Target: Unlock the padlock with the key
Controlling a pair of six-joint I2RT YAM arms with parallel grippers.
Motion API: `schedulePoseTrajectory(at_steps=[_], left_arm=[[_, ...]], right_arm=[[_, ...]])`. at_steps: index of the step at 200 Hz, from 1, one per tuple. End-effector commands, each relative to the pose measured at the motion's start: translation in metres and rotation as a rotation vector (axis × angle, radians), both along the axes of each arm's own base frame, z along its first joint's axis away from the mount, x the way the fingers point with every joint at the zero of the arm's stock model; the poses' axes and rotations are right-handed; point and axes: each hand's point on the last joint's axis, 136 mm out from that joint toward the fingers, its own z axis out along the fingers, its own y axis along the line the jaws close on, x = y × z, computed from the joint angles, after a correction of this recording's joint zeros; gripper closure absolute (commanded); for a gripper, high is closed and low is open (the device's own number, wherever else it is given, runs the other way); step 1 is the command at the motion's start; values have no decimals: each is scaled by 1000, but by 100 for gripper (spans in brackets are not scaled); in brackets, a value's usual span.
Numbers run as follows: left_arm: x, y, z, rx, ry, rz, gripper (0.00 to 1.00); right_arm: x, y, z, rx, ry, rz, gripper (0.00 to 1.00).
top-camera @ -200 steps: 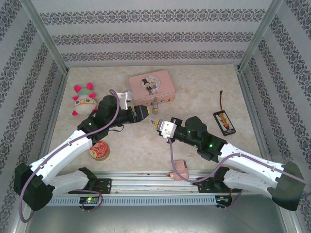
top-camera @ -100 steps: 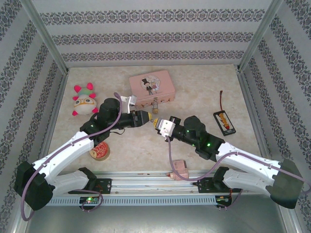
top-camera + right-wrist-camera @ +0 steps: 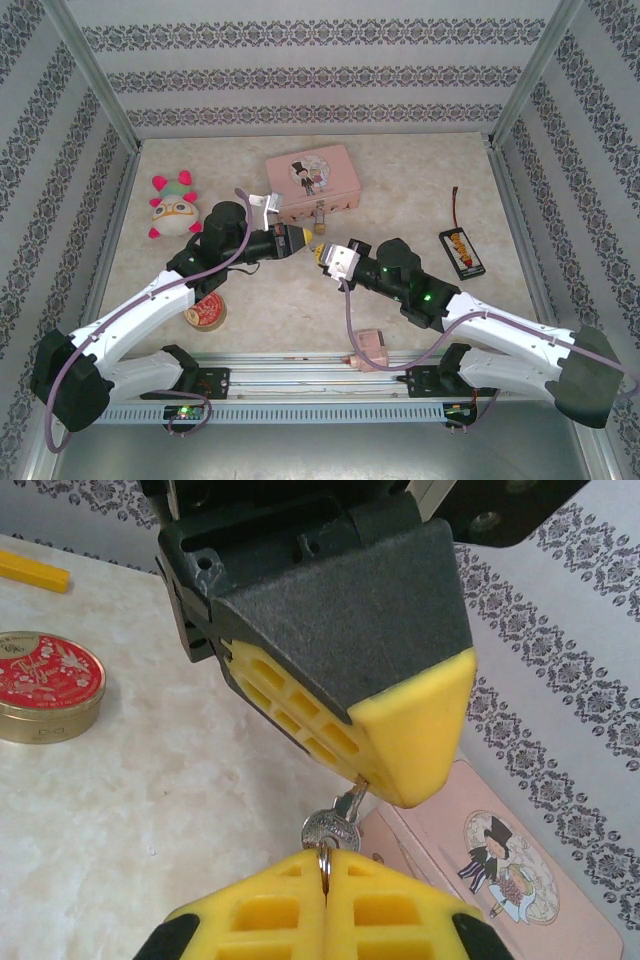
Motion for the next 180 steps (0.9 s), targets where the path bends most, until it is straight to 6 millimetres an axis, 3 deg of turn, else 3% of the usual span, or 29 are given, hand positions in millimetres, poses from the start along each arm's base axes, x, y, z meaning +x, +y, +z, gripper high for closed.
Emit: schedulePoseTrajectory(at_steps=[1, 25, 33, 58, 102, 137, 180], left_arm=[[5, 1, 3, -24, -20, 14, 100], [6, 2, -1, -13, -19, 24, 100], [6, 3, -2, -8, -21, 28, 100], [8, 9, -4, 10, -50, 58, 100], [18, 20, 5, 17, -142, 123, 100], [25, 20, 11, 0, -179, 141, 100], [33, 15, 14, -52, -192, 149, 100]], right_arm=[[-1, 2, 2, 29, 5, -7, 100], [3, 2, 1, 42, 22, -29, 99], [5, 0, 1, 50, 34, -44, 88], [16, -9, 1, 113, 127, -103, 69], [32, -43, 11, 352, 440, -189, 43], [47, -69, 9, 542, 742, -245, 39], [50, -65, 17, 663, 1001, -98, 41]])
